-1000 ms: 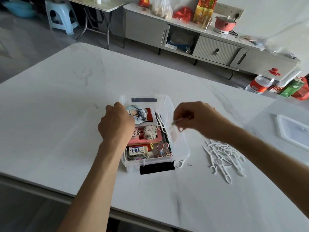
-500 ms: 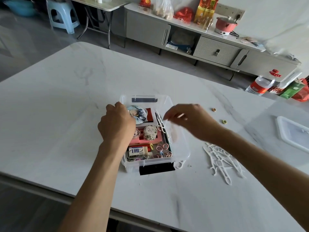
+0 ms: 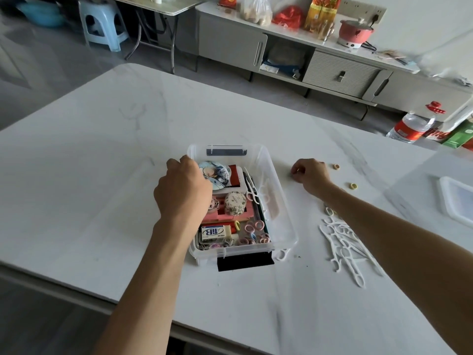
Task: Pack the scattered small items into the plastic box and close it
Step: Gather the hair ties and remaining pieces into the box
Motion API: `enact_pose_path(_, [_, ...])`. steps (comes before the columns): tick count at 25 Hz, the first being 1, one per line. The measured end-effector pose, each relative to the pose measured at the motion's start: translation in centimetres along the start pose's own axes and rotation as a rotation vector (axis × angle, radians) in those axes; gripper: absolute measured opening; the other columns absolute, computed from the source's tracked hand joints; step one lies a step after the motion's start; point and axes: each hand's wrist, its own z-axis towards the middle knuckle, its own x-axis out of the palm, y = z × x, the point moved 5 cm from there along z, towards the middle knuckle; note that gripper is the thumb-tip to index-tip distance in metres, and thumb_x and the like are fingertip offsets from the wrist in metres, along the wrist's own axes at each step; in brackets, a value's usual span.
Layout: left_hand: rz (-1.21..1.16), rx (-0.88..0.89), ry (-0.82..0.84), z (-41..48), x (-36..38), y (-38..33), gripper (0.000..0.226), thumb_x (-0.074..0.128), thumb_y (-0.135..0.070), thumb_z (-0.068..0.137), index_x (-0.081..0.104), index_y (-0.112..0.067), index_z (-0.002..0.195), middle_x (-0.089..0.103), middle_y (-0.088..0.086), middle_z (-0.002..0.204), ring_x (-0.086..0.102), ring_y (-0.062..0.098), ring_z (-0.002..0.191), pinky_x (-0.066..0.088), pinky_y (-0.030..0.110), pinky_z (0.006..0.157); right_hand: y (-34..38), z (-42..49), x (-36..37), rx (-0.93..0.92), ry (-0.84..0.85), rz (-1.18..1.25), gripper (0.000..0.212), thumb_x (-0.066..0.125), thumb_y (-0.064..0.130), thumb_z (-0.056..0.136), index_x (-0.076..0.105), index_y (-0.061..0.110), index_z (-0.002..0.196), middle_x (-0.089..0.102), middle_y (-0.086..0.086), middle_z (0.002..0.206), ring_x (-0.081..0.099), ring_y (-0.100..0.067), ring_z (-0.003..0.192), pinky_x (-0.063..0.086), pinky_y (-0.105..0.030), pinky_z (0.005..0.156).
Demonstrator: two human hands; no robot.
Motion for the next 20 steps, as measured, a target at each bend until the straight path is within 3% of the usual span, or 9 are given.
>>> enact_pose_path(4, [-0.008, 0.003, 0.003, -0.1, -0.1, 0.0, 0.021, 0.047, -0.01, 0.094, 0.05, -0.003, 0.114, 0.052, 0.018, 0.115, 0.058, 0.04, 0.099, 0.036, 0.036, 0.069, 1.5, -2.8, -0.7, -0.066, 0.104, -0.07, 0.008, 0.064, 0.004, 0.083, 0.068, 0.012, 0.083, 0.067, -0.007, 0.077, 0.062, -0.025, 0.076, 0.047, -0.025, 0.065])
enact_pose_path(6, [-0.022, 0.005, 0.006, -0.3, -0.1, 0.0, 0.021, 0.047, -0.01, 0.094, 0.05, -0.003, 0.114, 0.052, 0.018, 0.114, 0.058, 0.04, 0.098, 0.037, 0.036, 0.068, 3.3, -5.2, -2.9, -0.098, 0.044, 0.141, 0.011, 0.068, 0.008, 0.084, 0.066, 0.017, 0.078, 0.064, 0.0, 0.067, 0.06, -0.017, 0.064, 0.041, -0.011, 0.056])
enact_pose_path(8, [-0.041, 0.006, 0.014, -0.4, -0.1, 0.0, 0.021, 0.047, -0.01, 0.095, 0.05, -0.003, 0.114, 0.052, 0.018, 0.115, 0.058, 0.04, 0.099, 0.037, 0.036, 0.069, 6.4, -8.5, -4.9, -0.275, 0.037, 0.206, 0.018, 0.072, 0.013, 0.081, 0.064, 0.027, 0.074, 0.064, 0.013, 0.062, 0.058, -0.001, 0.056, 0.038, -0.004, 0.055])
enact_pose_path(10, [-0.055, 0.007, 0.024, -0.4, 0.0, -0.2, 0.023, 0.047, -0.009, 0.094, 0.05, -0.002, 0.115, 0.052, 0.018, 0.115, 0.058, 0.041, 0.1, 0.037, 0.037, 0.069, 9.9, -11.9, -5.5, -0.5, 0.154, 0.116, 0.021, 0.074, 0.014, 0.08, 0.063, 0.032, 0.076, 0.065, 0.018, 0.07, 0.06, 0.004, 0.064, 0.04, -0.003, 0.062])
enact_pose_path(12, [-0.067, 0.005, 0.034, -0.5, 0.1, -0.3, 0.024, 0.047, -0.009, 0.093, 0.05, -0.002, 0.116, 0.051, 0.019, 0.115, 0.058, 0.042, 0.101, 0.037, 0.038, 0.07, 12.1, -14.5, -4.6, -0.666, 0.338, -0.044, 0.013, 0.073, 0.013, 0.082, 0.068, 0.025, 0.084, 0.063, 0.013, 0.08, 0.059, 0.003, 0.07, 0.042, -0.006, 0.066])
enact_pose_path(14, [-0.079, 0.012, 0.036, -0.6, 0.2, -0.5, 0.024, 0.047, -0.009, 0.093, 0.049, -0.001, 0.115, 0.051, 0.019, 0.115, 0.057, 0.042, 0.101, 0.036, 0.038, 0.071, 12.6, -15.7, -3.4, -0.709, 0.506, -0.222, 0.011, 0.071, 0.014, 0.085, 0.072, 0.019, 0.094, 0.063, 0.009, 0.09, 0.055, 0.005, 0.073, 0.04, -0.005, 0.067])
enact_pose_path(16, [-0.091, 0.026, 0.032, -0.6, 0.4, -0.7, 0.022, 0.048, -0.008, 0.093, 0.05, 0.0, 0.113, 0.052, 0.02, 0.114, 0.057, 0.042, 0.1, 0.036, 0.038, 0.072, 12.2, -16.0, -3.2, -0.701, 0.576, -0.245, 0.021, 0.07, 0.015, 0.086, 0.072, 0.022, 0.105, 0.065, 0.01, 0.099, 0.056, 0.005, 0.081, 0.041, -0.004, 0.072])
enact_pose_path(18, [-0.097, 0.03, 0.027, -0.5, 0.5, -0.8, 0.022, 0.047, -0.007, 0.092, 0.05, 0.001, 0.113, 0.053, 0.022, 0.114, 0.057, 0.043, 0.1, 0.036, 0.037, 0.072, 11.7, -15.4, -4.9, -0.67, 0.456, -0.107, 0.024, 0.069, 0.014, 0.086, 0.072, 0.027, 0.106, 0.068, 0.015, 0.102, 0.061, 0.005, 0.086, 0.044, -0.005, 0.078])
enact_pose_path(20, [-0.095, 0.031, 0.023, -0.4, 0.6, -0.9, 0.024, 0.047, -0.007, 0.092, 0.05, 0.002, 0.114, 0.053, 0.023, 0.115, 0.056, 0.043, 0.102, 0.034, 0.037, 0.072, 9.1, -13.4, -7.6, -0.542, 0.174, 0.072, 0.023, 0.069, 0.01, 0.086, 0.073, 0.031, 0.096, 0.071, 0.018, 0.091, 0.065, 0.004, 0.081, 0.045, -0.004, 0.075])
